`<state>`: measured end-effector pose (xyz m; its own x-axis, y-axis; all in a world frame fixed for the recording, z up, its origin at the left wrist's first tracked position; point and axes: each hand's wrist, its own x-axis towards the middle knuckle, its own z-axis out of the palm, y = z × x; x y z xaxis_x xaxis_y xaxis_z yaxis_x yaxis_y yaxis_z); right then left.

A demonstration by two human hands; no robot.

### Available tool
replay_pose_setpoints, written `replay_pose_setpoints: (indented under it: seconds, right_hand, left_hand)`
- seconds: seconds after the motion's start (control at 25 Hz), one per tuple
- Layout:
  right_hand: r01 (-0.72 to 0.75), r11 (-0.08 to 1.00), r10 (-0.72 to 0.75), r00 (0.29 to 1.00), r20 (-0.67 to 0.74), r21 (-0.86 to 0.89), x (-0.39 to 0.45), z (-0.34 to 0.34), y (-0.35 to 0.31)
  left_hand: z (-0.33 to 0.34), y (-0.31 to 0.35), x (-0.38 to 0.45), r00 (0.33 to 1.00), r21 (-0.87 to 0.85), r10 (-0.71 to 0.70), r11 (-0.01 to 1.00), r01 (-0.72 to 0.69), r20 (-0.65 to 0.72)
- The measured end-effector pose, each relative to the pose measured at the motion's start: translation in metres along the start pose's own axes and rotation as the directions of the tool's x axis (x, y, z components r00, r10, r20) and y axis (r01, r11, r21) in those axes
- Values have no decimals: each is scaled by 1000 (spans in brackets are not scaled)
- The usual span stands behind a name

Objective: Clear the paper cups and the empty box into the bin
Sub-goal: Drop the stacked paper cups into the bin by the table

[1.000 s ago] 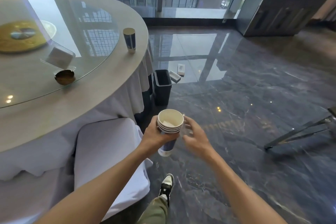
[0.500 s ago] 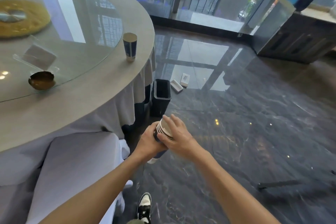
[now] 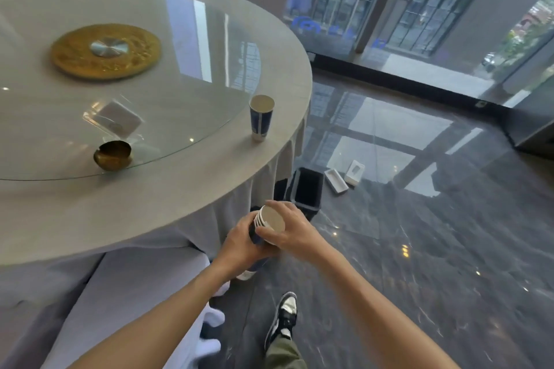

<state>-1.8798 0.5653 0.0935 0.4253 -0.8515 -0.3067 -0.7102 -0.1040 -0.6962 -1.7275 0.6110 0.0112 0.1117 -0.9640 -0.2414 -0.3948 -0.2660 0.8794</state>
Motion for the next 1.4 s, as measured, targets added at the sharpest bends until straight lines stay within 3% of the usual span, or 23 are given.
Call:
replay_pose_setpoints:
  seconds: [0.12, 0.28, 0.44, 0.64, 0.88, 1.2, 1.4]
  right_hand:
    - [96, 993, -99, 994, 42, 67, 67, -38, 2]
    - [119, 968, -150, 980, 128, 221, 138, -81, -4]
    - [125, 947, -137, 990, 20, 296, 200, -102, -12]
    - [65, 964, -23, 986, -164, 257, 282, -103, -6]
    - [-85, 984, 109, 982, -151, 156, 355, -94, 18]
    - [-17, 946, 79, 981, -177, 324, 398, -85, 14]
    - [-1, 942, 76, 975, -211, 336, 394, -107, 22]
  left_hand:
    - [-14, 20, 46, 984, -59, -66, 997, 57, -166]
    - [-40, 42, 93, 920, -185, -151, 979, 88, -362]
    - [-67, 55, 132, 865, -220, -175, 972, 76, -471]
    - [-96, 56, 186, 834, -280, -226, 956, 90, -504]
    - [-127, 61, 256, 842, -286, -223, 954, 86, -491]
    - [-162, 75, 327, 864, -298, -187, 953, 45, -468]
    - [-168, 119, 371, 872, -309, -87, 948, -76, -481]
